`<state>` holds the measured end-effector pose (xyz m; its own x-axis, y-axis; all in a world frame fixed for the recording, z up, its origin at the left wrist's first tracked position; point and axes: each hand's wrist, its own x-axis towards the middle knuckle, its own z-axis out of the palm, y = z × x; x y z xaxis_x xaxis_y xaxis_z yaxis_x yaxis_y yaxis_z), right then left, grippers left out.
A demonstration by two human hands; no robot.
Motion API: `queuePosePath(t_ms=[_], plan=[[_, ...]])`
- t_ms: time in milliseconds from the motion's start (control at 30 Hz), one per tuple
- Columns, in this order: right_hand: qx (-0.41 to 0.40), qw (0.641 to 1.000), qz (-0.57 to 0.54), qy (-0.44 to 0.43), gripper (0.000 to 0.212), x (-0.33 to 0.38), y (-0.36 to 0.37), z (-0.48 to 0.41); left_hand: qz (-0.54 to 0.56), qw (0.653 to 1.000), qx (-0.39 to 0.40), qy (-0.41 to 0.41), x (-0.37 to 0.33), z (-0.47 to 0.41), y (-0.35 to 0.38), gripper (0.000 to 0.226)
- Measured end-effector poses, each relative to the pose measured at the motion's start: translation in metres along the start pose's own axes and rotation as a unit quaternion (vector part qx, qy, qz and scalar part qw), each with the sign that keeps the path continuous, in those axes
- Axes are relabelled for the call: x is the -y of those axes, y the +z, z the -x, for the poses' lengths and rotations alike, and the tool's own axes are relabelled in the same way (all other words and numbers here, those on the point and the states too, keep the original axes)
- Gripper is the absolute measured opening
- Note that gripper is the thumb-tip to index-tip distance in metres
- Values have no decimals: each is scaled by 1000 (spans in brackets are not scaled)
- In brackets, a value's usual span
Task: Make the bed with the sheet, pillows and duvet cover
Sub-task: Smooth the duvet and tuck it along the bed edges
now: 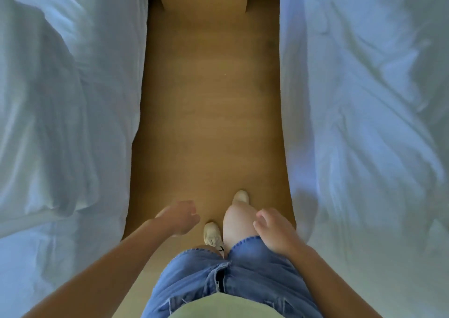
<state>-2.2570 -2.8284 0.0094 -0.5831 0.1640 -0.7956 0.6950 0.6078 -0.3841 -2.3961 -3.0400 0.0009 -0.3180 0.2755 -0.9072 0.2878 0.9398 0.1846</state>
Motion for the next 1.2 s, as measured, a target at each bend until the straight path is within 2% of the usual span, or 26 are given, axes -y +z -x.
queuePosePath(t_ms=[167, 233, 300, 367, 500, 567, 600, 667, 800, 867, 967, 1000, 1067, 1200], plan=[[-6, 999, -44, -17, 27, 58, -97, -94, 41, 999, 12, 8, -24, -51, -104, 35], [-2, 999, -39, -24, 31, 78, -144, -129, 34, 999, 17, 4, -40, -74, -158, 35], [-8, 999, -20, -37, 26, 97, -192, -159, 26, 999, 19, 12, -56, -95, -219, 32], [-11, 999, -7, -42, 25, 115, -239, -184, 30, 999, 9, 26, -71, -114, -283, 26], [-3, 1000, 9, -29, 24, 149, -325, -235, 62, 997, -37, 37, -96, -162, -403, 29], [-13, 1000, -1, -19, 24, 164, -365, -267, 61, 997, -40, 41, -108, -190, -453, 21], [-22, 1000, -7, -14, 24, 172, -384, -285, 47, 997, -35, 51, -114, -204, -477, 13], [-38, 999, -22, 9, 26, 188, -423, -322, 5, 997, -33, 75, -125, -233, -524, 22], [-90, 986, -129, 57, 23, 228, -501, -379, -33, 998, -17, 55, -149, -284, -627, 25], [-117, 974, -180, 67, 20, 244, -539, -400, -73, 994, -11, 77, -168, -305, -678, 27], [-150, 961, -217, 83, 16, 255, -594, -434, -115, 987, 16, 115, -213, -336, -750, 13], [-161, 956, -227, 89, 16, 255, -613, -447, -121, 984, 23, 129, -230, -351, -772, 18], [-186, 946, -246, 98, 18, 253, -652, -475, -123, 983, 17, 138, -268, -381, -813, 29], [-242, 925, -274, 99, 24, 236, -728, -539, -43, 990, -17, 131, -349, -451, -886, 22]])
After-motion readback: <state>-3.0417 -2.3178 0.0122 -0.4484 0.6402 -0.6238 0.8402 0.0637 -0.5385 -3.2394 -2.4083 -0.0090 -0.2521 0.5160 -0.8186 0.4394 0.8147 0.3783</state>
